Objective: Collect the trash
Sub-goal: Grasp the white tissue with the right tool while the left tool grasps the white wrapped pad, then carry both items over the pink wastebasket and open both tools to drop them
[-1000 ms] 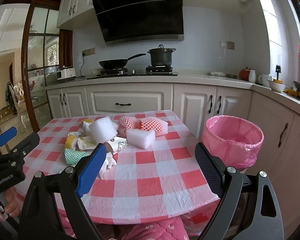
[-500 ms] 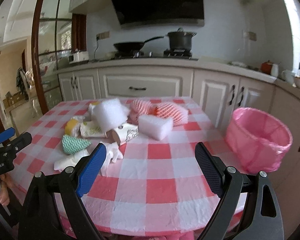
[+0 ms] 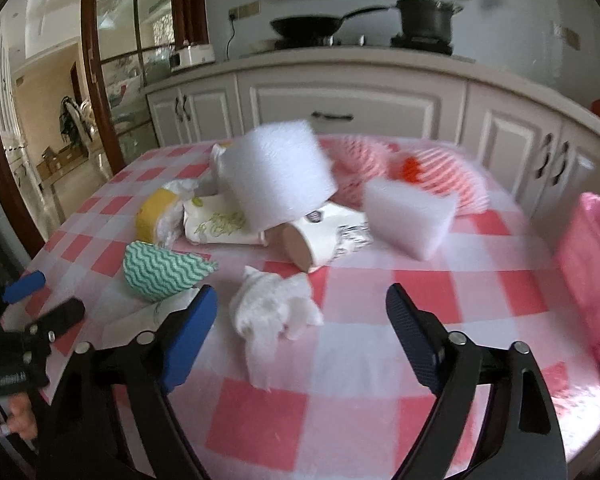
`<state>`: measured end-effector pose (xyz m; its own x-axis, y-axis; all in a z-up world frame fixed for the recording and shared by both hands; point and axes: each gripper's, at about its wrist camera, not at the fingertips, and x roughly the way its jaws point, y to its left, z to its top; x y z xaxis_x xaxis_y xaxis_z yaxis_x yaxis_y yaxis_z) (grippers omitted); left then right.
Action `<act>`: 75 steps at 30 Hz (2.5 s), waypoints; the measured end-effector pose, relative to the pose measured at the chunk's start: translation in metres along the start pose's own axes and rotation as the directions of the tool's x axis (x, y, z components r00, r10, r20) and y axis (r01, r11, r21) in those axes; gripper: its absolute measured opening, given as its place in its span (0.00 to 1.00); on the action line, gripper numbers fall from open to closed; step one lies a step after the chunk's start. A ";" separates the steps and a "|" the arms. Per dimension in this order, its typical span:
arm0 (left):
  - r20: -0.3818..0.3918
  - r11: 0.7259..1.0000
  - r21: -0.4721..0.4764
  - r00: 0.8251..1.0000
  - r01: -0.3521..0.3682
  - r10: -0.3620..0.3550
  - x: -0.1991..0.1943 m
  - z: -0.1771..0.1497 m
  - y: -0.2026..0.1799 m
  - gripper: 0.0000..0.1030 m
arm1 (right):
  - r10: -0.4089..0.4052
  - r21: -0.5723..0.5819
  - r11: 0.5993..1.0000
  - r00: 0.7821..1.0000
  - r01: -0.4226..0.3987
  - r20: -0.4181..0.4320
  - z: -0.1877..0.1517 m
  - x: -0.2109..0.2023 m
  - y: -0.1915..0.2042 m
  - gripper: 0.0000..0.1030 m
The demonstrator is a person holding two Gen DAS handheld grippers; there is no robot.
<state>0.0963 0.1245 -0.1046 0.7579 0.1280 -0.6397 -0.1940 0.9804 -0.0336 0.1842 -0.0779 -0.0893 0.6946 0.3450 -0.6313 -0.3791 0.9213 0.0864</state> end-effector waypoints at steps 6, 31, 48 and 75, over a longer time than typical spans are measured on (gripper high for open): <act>-0.046 0.999 0.003 0.998 0.046 -0.045 0.009 -0.003 -0.001 0.95 | 0.024 0.010 1.000 0.996 -0.023 -0.081 0.007 0.035 0.005 0.71; -0.187 0.949 0.202 0.960 0.243 -0.206 0.059 0.002 -0.095 0.37 | 0.032 0.076 0.997 0.998 -0.028 -0.052 -0.016 -0.003 -0.052 0.32; -0.043 0.930 0.244 0.961 0.274 -0.271 0.020 0.008 -0.120 0.33 | 0.009 0.082 0.997 1.000 -0.009 0.007 -0.029 -0.034 -0.066 0.32; 0.169 0.708 0.452 0.727 0.542 -0.665 0.017 0.106 -0.349 0.35 | -0.533 0.317 0.833 0.812 0.453 0.237 -0.008 -0.142 -0.256 0.32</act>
<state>0.2425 -0.1998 -0.0220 0.7856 -0.5337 -0.3131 0.5553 0.8313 -0.0236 0.1780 -0.3644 -0.0276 0.9113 -0.1679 -0.3760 0.1931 0.9807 0.0302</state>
